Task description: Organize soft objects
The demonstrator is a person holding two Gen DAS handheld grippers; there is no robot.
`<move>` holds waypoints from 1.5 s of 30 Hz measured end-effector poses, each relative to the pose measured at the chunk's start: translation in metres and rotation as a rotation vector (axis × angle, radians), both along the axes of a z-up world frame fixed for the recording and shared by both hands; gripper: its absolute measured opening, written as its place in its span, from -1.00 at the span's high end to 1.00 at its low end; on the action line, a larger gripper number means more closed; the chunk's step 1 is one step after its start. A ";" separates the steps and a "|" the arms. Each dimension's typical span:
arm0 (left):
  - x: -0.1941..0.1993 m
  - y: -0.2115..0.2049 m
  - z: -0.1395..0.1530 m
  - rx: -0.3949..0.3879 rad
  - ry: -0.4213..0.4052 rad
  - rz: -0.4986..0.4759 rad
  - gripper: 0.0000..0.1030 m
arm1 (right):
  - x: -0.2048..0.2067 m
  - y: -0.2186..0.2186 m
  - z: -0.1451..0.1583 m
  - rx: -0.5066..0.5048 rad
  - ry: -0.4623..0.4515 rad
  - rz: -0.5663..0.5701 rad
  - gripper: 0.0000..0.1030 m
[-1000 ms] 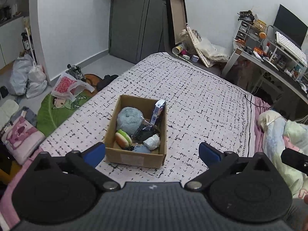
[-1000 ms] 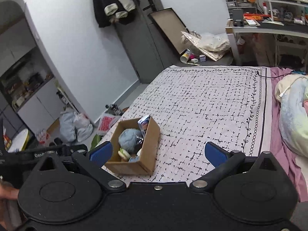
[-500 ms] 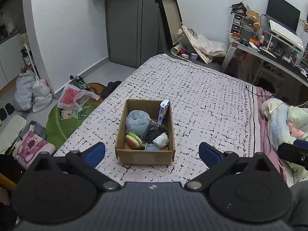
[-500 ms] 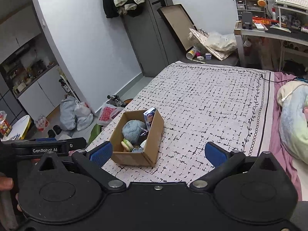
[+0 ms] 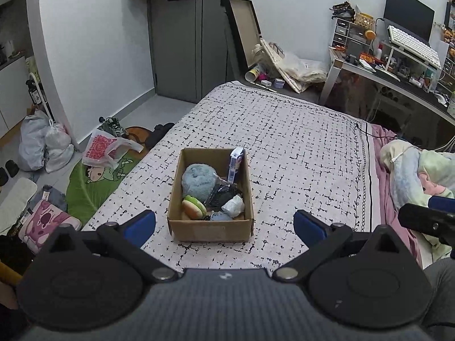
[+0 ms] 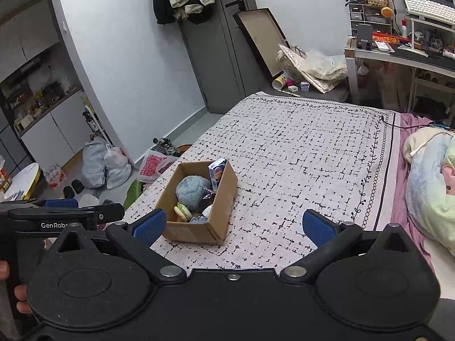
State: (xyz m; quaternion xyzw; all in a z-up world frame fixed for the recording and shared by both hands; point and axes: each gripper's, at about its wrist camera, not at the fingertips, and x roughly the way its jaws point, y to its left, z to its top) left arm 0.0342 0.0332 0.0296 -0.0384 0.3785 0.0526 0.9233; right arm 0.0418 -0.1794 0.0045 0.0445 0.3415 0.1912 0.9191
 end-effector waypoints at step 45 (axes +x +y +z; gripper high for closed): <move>-0.006 -0.001 -0.008 -0.039 0.017 -0.014 -0.99 | -0.005 -0.002 -0.003 -0.005 0.006 -0.018 -1.00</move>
